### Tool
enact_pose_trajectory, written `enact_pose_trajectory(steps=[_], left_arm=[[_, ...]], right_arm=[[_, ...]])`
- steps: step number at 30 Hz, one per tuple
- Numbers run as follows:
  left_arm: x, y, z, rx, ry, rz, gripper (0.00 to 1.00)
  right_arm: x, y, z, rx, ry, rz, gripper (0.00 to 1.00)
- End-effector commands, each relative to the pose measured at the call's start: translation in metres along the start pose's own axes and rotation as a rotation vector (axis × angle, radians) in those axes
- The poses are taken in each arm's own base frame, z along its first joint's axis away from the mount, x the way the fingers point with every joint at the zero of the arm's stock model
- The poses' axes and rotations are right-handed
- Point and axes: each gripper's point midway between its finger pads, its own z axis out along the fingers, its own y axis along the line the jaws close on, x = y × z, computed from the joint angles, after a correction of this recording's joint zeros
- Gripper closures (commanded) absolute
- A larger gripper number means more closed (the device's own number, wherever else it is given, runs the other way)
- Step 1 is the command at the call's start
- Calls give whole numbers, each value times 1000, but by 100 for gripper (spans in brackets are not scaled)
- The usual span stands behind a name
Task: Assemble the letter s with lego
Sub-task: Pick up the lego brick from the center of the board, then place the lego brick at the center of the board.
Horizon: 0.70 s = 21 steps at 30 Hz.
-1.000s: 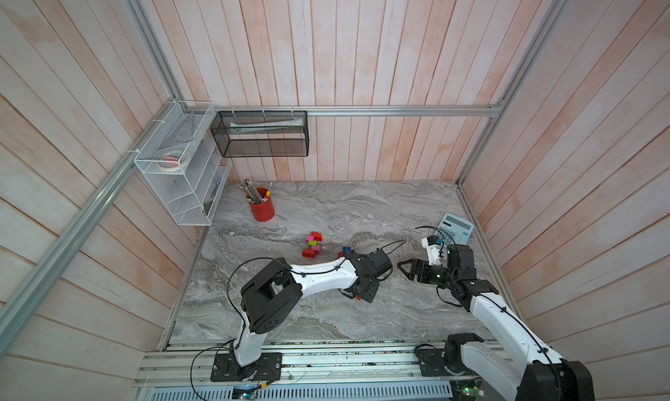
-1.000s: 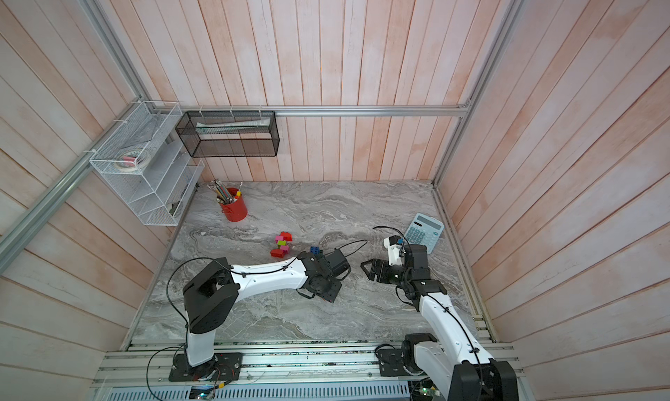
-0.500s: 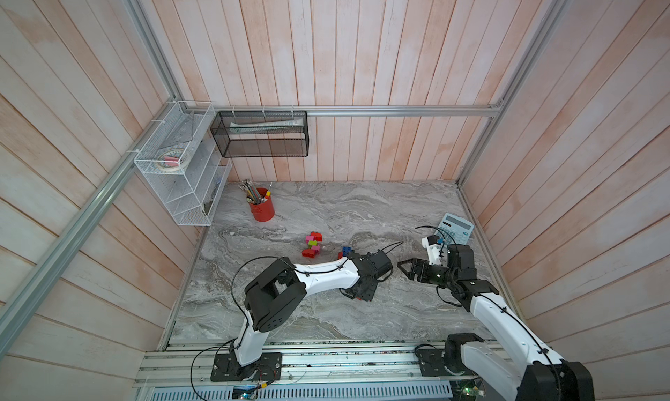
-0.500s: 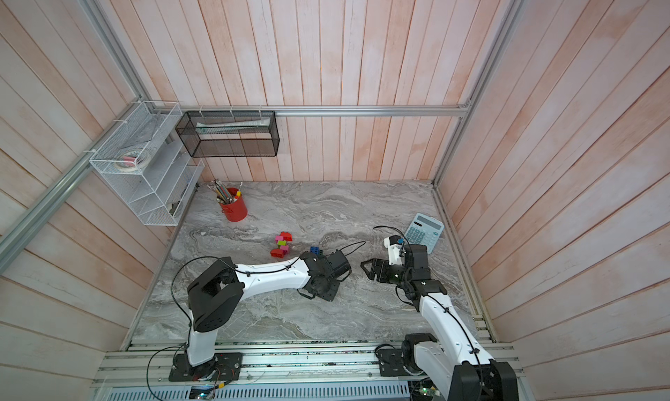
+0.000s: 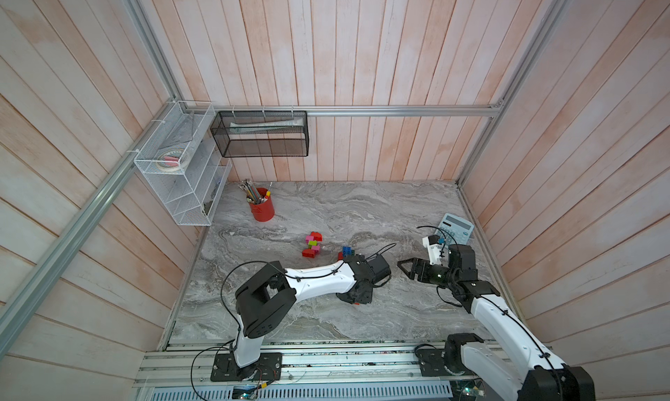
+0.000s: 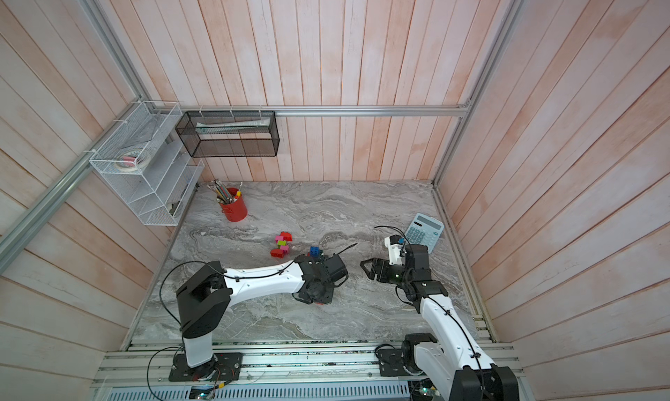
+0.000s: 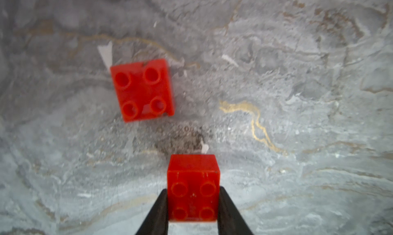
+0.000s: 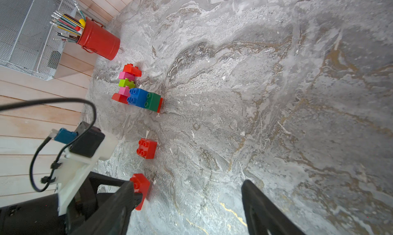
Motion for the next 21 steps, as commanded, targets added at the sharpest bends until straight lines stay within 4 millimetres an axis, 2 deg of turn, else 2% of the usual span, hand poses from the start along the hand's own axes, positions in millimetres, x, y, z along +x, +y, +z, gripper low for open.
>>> enact_pose_trajectory(steps=[1,5,10,13,21], left_arm=[[16,30,-4,-71,6,-151,62],[25,46,-6,-96,-3,-245,62],[24,51,5,-114,-6,-302,61],[20,48,10,-88,-5,-344,59],[11,31,4,-23,1,-398,47]], right_arm=[[-1,5,0,-31,5,16,19],[-1,6,2,-40,13,18,20],[0,10,4,-70,35,16,20],[3,12,5,-86,52,17,20],[4,13,5,-89,56,13,21]])
